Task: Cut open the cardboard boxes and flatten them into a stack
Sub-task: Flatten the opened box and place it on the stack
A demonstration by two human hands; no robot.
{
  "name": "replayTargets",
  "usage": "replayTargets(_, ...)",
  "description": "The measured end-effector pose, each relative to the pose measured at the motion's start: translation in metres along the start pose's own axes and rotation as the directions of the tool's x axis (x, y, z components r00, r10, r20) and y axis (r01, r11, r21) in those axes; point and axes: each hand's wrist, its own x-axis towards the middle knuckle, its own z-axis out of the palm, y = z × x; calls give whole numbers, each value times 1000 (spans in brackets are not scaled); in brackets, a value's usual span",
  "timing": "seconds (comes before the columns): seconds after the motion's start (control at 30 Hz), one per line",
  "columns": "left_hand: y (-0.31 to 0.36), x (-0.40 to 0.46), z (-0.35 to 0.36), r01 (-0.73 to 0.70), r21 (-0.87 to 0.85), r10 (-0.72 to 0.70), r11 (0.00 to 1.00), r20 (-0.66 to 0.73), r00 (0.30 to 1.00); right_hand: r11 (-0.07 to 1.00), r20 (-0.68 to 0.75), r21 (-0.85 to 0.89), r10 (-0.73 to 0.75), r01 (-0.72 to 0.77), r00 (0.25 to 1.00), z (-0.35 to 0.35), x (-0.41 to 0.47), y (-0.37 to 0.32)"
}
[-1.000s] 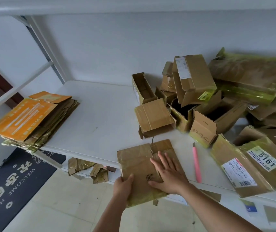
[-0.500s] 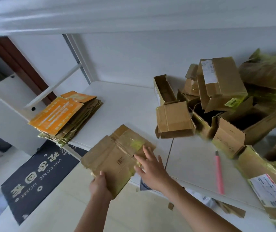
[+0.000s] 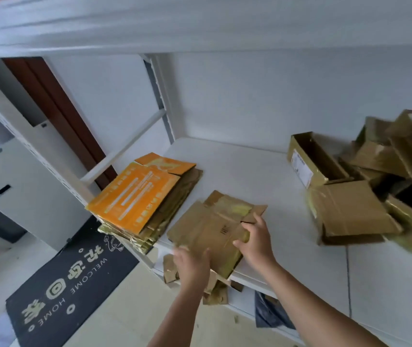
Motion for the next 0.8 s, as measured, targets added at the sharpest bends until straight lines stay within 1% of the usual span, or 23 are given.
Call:
replayTargets(0.03,-2,14,-8,-96,168,97,981,2,995,1000,-2,-16,-9,9,1000,12,8,-5)
replayTargets(0.07,-2,26,-14,-207,347,209,915,31,977,999,-5,-34,-15,14,1000,22,17,-10)
replayTargets(0.1,-3,36,-19,-315,496,307,809,101,947,999,-9,-52,-14,14,1000,30,24,-13)
replayTargets(0.13,-3,47,-21,-404,588,356,701,202,912,998,-11,-69,-8,7,1000,36,31,-15)
replayTargets(0.17,-5,59,-22,-468,625,355,625,307,883,996,-11,-86,1,-2,1000,40,36,-16)
replayTargets(0.23,-11,78,-21,-542,629,280,557,473,836,990,-15,-140,6,-8,1000,47,47,-17)
replayTargets(0.27,-14,87,-19,-570,626,254,531,525,813,974,-19,-224,4,-8,1000,50,51,-18)
replayTargets(0.3,-18,95,-17,-597,624,245,503,560,792,934,-26,-358,-4,-6,1000,52,54,-19)
replayTargets(0.33,-20,101,-16,-618,619,242,485,585,774,866,-27,-501,-25,8,999,54,58,-19)
replayTargets(0.37,-22,107,-16,-632,608,240,480,601,762,807,-12,-590,-50,33,999,57,61,-18)
replayTargets(0.4,-22,112,-16,-639,596,239,486,613,753,776,20,-627,-72,69,997,60,63,-15)
replayTargets(0.47,-21,119,-16,-642,582,235,499,623,746,768,88,-632,-67,108,994,69,63,-4)
replayTargets(0.6,-19,119,-15,-635,576,249,514,608,754,746,134,-662,21,74,991,75,60,12)
replayTargets(0.73,-9,112,-13,-600,611,243,517,567,787,743,212,-668,139,40,967,69,70,7)
replayTargets(0.8,1,103,-9,-562,632,228,534,532,815,743,258,-667,170,49,951,62,75,0)
